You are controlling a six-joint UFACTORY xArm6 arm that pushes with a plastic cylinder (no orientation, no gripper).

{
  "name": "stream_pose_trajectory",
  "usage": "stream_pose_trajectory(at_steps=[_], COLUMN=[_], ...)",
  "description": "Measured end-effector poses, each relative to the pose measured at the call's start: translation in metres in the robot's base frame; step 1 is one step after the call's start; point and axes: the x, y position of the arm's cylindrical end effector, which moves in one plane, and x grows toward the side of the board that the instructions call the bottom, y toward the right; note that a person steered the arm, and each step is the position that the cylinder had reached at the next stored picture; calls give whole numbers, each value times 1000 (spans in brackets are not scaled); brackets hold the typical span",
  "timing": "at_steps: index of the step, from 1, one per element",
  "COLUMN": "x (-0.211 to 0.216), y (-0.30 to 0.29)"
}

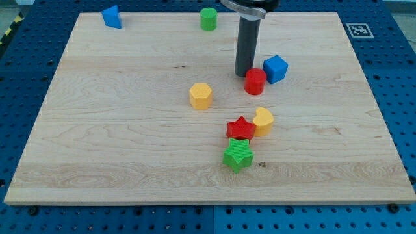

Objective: Slide the blue cube to the top right

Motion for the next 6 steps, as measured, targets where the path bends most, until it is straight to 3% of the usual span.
stream_pose_trajectory(at_steps=[2,4,6], x=[11,-19,13], y=[15,65,82])
